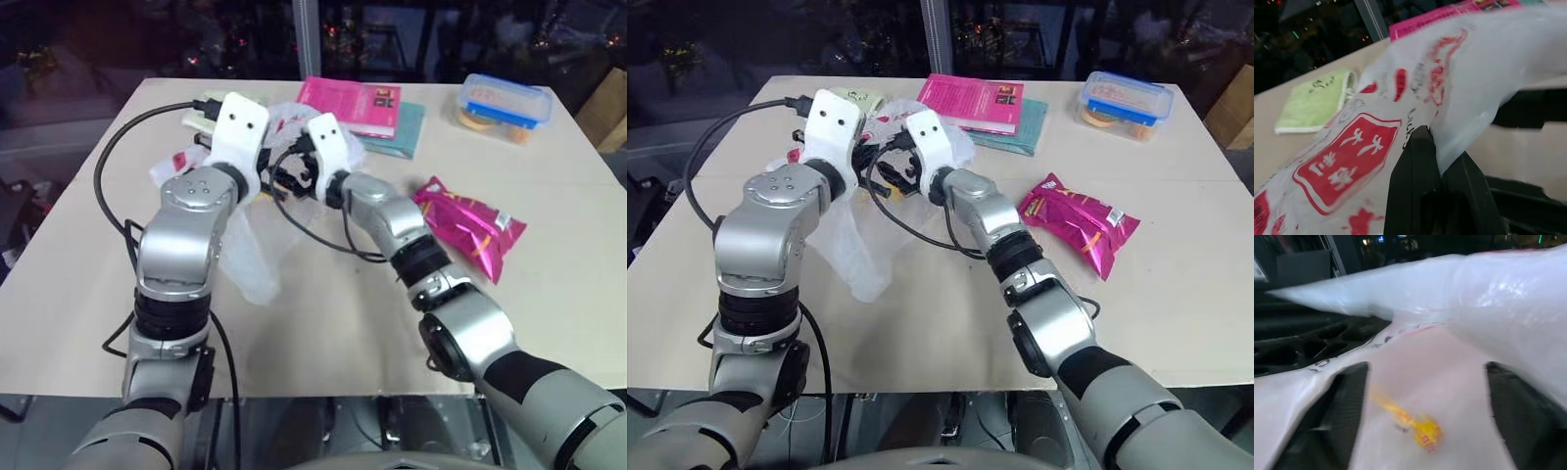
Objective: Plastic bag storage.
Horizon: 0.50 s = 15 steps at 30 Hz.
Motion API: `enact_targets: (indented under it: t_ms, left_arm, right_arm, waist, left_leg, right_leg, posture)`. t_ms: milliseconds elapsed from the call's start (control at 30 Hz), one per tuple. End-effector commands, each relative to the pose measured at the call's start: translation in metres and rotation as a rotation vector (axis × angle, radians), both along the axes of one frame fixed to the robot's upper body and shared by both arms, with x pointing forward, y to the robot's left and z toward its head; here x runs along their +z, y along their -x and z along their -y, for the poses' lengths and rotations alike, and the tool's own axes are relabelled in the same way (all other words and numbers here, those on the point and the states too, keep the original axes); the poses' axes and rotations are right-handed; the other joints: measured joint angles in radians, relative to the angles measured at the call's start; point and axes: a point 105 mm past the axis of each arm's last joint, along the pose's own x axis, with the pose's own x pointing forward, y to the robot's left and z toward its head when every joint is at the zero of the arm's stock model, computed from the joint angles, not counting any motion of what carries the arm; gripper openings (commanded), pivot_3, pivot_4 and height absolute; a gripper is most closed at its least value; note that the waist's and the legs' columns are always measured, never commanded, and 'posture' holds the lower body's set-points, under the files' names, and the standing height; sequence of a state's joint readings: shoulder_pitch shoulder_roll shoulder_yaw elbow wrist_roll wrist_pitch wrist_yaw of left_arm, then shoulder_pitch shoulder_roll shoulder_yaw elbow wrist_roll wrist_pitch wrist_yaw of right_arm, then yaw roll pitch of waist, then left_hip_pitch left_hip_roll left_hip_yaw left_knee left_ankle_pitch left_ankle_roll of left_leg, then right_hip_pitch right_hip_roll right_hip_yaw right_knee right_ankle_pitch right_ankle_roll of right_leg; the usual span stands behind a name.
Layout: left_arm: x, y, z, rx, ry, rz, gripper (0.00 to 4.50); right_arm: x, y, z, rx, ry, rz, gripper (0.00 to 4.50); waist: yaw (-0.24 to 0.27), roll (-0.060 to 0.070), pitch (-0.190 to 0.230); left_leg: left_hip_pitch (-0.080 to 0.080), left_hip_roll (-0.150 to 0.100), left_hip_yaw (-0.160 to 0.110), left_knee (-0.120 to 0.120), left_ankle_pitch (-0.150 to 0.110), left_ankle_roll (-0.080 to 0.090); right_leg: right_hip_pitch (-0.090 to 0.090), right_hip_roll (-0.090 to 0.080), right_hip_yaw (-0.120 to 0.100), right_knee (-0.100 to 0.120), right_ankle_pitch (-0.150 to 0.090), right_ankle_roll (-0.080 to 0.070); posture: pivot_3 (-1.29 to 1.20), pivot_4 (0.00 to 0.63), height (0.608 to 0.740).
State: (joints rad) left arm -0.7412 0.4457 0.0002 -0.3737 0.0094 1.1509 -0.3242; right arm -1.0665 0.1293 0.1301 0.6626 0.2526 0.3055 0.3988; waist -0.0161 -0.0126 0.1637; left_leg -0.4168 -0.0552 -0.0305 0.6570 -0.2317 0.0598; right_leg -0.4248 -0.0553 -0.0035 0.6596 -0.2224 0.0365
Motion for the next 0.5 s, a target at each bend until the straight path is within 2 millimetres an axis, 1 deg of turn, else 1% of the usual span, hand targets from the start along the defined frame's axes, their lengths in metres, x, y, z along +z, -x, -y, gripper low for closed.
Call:
enact_targets:
  t_ms: [33,100,200,233,267,300,367,400,467,500]
  left_arm:
    - [0.002,0.000,0.002,-0.012,0.023,0.004,0.00]
    - [-0.003,-0.004,0.001,-0.004,0.036,-0.013,0.00]
    - [-0.009,-0.012,-0.003,0.014,0.025,-0.028,0.00]
    - [-0.010,-0.015,-0.003,0.015,0.025,-0.029,0.00]
    - [-0.011,-0.019,-0.003,0.016,0.025,-0.028,0.00]
    - [-0.011,-0.021,-0.004,0.017,0.027,-0.027,0.00]
    - [-0.012,-0.026,-0.003,0.018,0.035,-0.027,0.00]
    - [-0.013,-0.027,-0.003,0.017,0.037,-0.028,0.00]
    - [-0.015,-0.029,-0.002,0.013,0.032,-0.029,0.00]
    - [-0.016,-0.030,-0.002,0.012,0.018,-0.024,0.00]
  right_arm:
    - [0.029,0.029,0.010,0.102,-0.065,0.108,3.82]
    - [0.025,0.048,0.020,0.147,-0.052,0.108,3.82]
    - [0.021,0.071,0.047,0.164,-0.039,0.083,3.82]
    - [0.019,0.077,0.061,0.142,0.000,0.104,4.08]
    - [0.016,0.082,0.075,0.109,0.060,0.134,4.33]
    - [0.013,0.084,0.088,0.055,0.135,0.171,4.42]
    - [0.008,0.087,0.115,-0.045,0.279,0.236,4.42]
    - [0.005,0.086,0.130,-0.108,0.390,0.290,4.42]
    - [-0.004,0.081,0.157,-0.209,0.605,0.368,4.42]
    - [-0.012,0.076,0.171,-0.254,0.725,0.401,4.42]
  waist:
    - [0.002,0.000,0.000]
    - [0.002,0.000,0.000]
    - [0.000,0.000,0.000]
    - [-0.001,0.000,0.000]
    - [0.000,0.000,0.000]
    - [0.002,0.000,0.000]
    - [0.011,0.000,0.000]
    - [0.011,0.000,0.000]
    - [0.011,0.000,0.000]
    - [0.011,-0.001,0.000]
  left_leg:
    - [0.000,0.000,0.000,-0.001,0.000,0.000]
    - [0.000,0.000,-0.001,-0.003,0.001,-0.001]
    - [-0.001,0.001,0.001,-0.003,0.001,-0.001]
    - [-0.001,0.001,0.003,-0.003,0.001,-0.001]
    - [-0.001,0.001,0.004,-0.003,0.001,-0.002]
    - [-0.001,0.002,0.004,-0.003,0.002,-0.002]
    - [-0.001,0.001,0.004,-0.003,0.002,-0.002]
    - [-0.001,0.001,0.004,-0.003,0.002,-0.002]
    - [-0.001,0.001,0.006,-0.002,0.002,-0.002]
    - [-0.001,0.001,0.006,-0.002,0.002,-0.002]
  right_leg:
    - [-0.001,0.000,0.000,0.001,0.000,0.000]
    - [-0.002,0.000,0.000,0.001,0.000,0.000]
    - [-0.003,0.001,0.002,0.001,0.000,0.000]
    - [-0.004,0.001,0.003,0.001,0.000,0.000]
    - [-0.004,0.001,0.003,0.001,0.000,0.000]
    - [-0.004,0.001,0.004,0.001,0.000,0.000]
    - [-0.004,0.000,0.003,0.001,0.000,0.000]
    - [-0.003,0.000,0.003,0.000,0.000,0.000]
    - [-0.003,0.000,0.004,0.001,0.000,0.000]
    - [-0.003,-0.001,0.005,0.001,0.000,0.000]
  posture:
    - [0.00,0.150,0.740]
    - [0.00,0.150,0.740]
    - [0.00,0.150,0.740]
    - [0.00,0.150,0.740]
    - [0.00,0.150,0.740]
    - [0.00,0.150,0.740]
    - [0.00,0.150,0.740]
    - [0.00,0.150,0.740]
    - [0.00,0.150,0.740]
    - [0.00,0.150,0.740]
